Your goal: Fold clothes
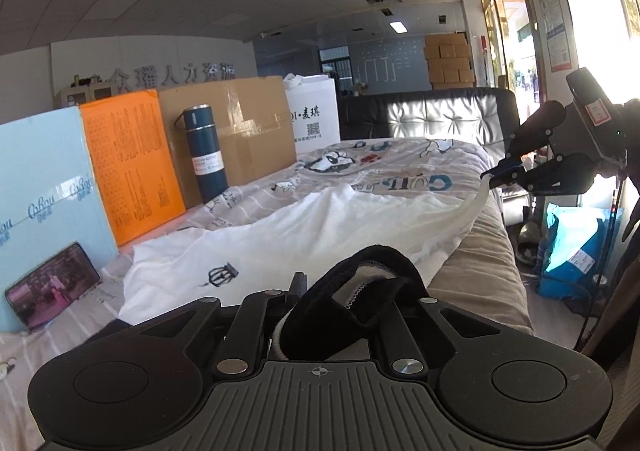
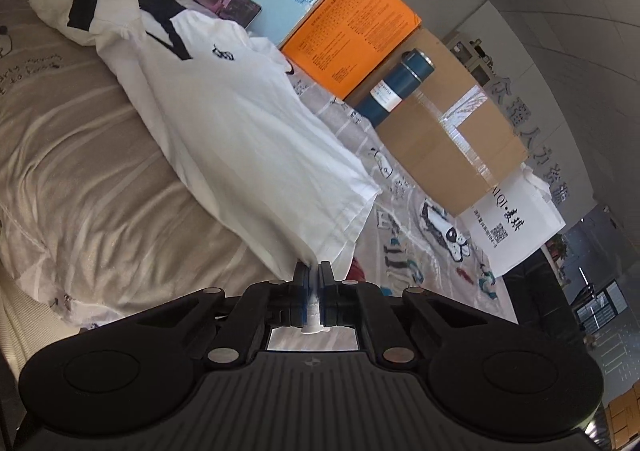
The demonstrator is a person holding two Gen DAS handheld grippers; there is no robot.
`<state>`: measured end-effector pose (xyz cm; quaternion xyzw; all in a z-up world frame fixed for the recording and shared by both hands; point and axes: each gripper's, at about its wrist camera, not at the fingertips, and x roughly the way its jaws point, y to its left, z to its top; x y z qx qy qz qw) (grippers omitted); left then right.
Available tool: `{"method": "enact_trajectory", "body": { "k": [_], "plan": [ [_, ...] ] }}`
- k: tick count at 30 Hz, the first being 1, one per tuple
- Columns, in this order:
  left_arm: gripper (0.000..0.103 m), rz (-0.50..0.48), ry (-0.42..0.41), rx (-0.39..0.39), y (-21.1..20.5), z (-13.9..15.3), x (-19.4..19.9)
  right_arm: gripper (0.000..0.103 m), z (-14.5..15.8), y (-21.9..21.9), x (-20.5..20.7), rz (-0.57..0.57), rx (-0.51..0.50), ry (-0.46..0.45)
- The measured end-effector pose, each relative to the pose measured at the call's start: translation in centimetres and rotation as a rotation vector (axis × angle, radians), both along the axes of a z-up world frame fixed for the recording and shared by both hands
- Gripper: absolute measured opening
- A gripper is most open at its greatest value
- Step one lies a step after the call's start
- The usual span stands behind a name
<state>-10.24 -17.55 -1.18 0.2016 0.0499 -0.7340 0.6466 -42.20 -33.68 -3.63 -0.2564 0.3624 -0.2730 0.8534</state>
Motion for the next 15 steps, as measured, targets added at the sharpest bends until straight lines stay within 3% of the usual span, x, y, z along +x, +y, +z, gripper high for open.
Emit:
{"method": "enact_trajectory", "body": {
  "k": [4,7,13,15],
  "plan": [
    [0.011,-0.018,-0.088,0.021,-2.3,1.0,1.9,0.004,1.6,-2.2,2.5,0.078,-0.021,-0.031],
    [0.011,-0.025,-0.112,0.061,-4.2,1.2,3.7,0.004,1.3,-4.3,3.6,0.077,0.036,-0.046],
    [0.018,-0.033,0.020,0.193,-7.9,-0.1,8.4,0.004,0.8,-8.5,5.8,0.075,0.150,-0.077],
    [0.027,-0.012,0.100,0.217,-8.7,-0.7,10.3,0.004,0.7,-9.9,6.6,0.074,0.187,-0.087]
  ]
}}
